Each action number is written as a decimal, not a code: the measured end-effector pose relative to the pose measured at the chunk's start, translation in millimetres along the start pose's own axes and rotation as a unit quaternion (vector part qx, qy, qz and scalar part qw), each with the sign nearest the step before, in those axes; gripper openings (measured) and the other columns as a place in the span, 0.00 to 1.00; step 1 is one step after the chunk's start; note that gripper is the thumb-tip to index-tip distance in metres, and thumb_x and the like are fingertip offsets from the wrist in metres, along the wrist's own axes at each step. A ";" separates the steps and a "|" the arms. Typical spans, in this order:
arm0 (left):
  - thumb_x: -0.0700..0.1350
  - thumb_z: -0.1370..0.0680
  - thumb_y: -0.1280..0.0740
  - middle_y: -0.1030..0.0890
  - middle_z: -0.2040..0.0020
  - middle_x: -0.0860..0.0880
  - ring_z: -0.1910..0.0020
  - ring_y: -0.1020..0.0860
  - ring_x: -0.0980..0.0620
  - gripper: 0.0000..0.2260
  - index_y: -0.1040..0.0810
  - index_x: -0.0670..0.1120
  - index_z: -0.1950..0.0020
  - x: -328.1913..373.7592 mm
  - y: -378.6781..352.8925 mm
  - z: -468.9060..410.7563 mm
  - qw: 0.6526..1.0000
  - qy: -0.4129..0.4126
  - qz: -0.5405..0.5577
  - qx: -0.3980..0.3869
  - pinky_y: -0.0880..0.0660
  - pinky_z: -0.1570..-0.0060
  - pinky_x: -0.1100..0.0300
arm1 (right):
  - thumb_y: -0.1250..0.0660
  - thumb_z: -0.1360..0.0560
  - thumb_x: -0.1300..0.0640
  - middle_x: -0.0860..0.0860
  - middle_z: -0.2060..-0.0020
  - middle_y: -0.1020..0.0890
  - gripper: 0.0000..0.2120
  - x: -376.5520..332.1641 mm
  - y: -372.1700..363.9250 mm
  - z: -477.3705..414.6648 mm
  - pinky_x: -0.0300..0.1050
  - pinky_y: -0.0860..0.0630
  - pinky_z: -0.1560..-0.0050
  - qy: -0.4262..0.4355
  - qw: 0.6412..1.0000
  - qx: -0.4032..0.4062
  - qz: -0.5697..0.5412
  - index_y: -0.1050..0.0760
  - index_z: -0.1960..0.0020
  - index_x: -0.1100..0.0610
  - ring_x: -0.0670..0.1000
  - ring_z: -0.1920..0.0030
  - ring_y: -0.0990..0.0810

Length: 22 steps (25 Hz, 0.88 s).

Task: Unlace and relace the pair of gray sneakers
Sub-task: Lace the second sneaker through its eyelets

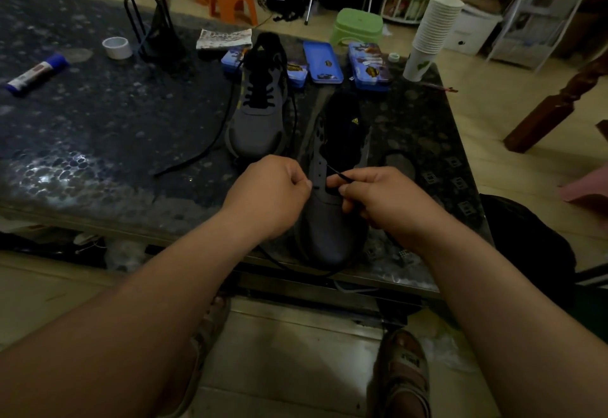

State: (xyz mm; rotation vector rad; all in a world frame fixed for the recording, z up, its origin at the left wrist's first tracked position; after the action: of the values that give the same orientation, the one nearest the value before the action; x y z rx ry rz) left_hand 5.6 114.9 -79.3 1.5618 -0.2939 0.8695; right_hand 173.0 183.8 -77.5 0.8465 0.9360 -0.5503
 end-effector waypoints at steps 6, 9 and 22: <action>0.52 0.19 0.34 0.21 0.63 0.54 0.61 0.21 0.49 0.09 0.22 0.54 0.59 9.3 -8.0 -1.2 0.996 -0.045 -0.080 0.020 0.23 0.62 0.52 | 0.37 0.17 0.62 0.51 0.71 0.22 0.11 -2.3 -5.3 -0.5 0.31 0.35 0.76 0.014 1.000 0.004 -0.002 0.17 0.41 0.56 0.39 0.78 0.30; 0.55 0.20 0.31 0.20 0.64 0.54 0.61 0.20 0.52 0.12 0.23 0.53 0.62 2.6 -9.8 -6.6 0.999 -0.025 -0.041 0.000 0.23 0.62 0.54 | 0.37 0.16 0.60 0.49 0.75 0.21 0.11 -5.8 -8.3 -5.5 0.32 0.33 0.74 0.044 0.992 -0.015 0.117 0.18 0.40 0.52 0.41 0.77 0.27; 0.50 0.19 0.30 0.17 0.62 0.50 0.61 0.19 0.50 0.09 0.23 0.50 0.58 -7.2 -15.9 -11.3 0.999 -0.010 0.027 -0.027 0.24 0.61 0.55 | 0.40 0.16 0.60 0.54 0.71 0.17 0.14 -12.6 -18.7 -16.1 0.32 0.36 0.78 0.064 0.971 -0.047 0.226 0.26 0.59 0.52 0.40 0.80 0.28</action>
State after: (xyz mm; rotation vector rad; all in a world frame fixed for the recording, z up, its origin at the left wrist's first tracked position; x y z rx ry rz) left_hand 6.8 126.5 -96.5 1.5185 -0.3736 0.8809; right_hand 145.5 187.1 -78.9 0.9816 0.8431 -0.0577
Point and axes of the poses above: each hand's wrist, its own z-axis away from the middle knuckle, its own y-axis out of the back of the hand, x = y × z, the point moved 5 cm from there along -z, towards the middle knuckle
